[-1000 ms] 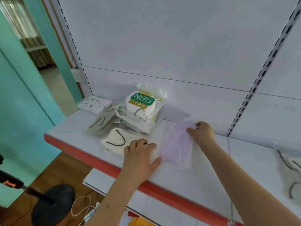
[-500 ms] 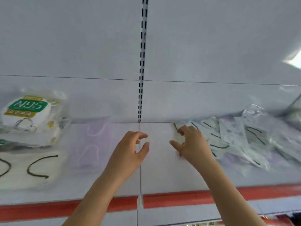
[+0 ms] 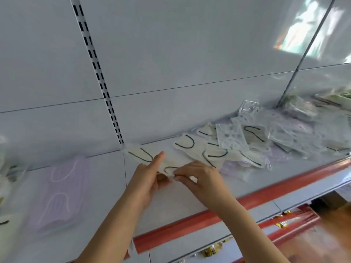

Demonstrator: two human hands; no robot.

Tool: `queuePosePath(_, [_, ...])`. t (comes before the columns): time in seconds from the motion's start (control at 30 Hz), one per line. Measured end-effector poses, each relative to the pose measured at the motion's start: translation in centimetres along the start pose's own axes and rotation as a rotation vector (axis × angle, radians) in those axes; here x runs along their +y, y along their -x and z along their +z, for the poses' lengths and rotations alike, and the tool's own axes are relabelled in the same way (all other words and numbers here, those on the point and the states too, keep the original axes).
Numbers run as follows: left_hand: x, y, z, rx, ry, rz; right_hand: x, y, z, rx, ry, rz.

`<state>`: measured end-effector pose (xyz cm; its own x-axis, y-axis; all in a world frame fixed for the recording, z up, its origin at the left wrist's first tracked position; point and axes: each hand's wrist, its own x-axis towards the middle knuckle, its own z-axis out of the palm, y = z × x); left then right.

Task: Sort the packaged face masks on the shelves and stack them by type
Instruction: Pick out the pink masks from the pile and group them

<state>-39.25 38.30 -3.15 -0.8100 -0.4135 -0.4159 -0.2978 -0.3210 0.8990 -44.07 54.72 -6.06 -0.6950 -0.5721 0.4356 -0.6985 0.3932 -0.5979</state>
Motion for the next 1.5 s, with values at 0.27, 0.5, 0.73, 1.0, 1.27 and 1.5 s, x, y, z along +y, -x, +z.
queuePosePath(0.27, [0.0, -0.3, -1.6, -0.012, -0.095, 0.078, 5.2, 0.8, -3.8, 0.314, 0.371, 0.291])
queuePosePath(0.5, [-0.4, -0.2, 0.0, -0.062, -0.184, 0.096, 9.6, -2.4, -8.1, 0.100, 0.513, 0.778])
queuePosePath(0.73, [-0.2, -0.9, 0.7, -0.051, -0.234, 0.126, 10.7, -3.0, -8.0, 0.220, 0.315, 0.477])
queuePosePath(1.0, [-0.1, -0.9, 2.3, -0.091, -0.262, 0.128, 16.3, -5.1, -12.4, 0.202, 0.488, 0.852])
queuePosePath(1.27, [1.4, -0.4, 2.9, 0.026, -0.287, 0.266, 11.7, -5.0, -15.7, 0.809, -0.133, 0.506])
queuePosePath(1.5, [2.9, 0.0, 3.9, 0.135, -0.486, 0.598, 0.9, -5.5, -20.6, 0.458, -0.431, 0.191])
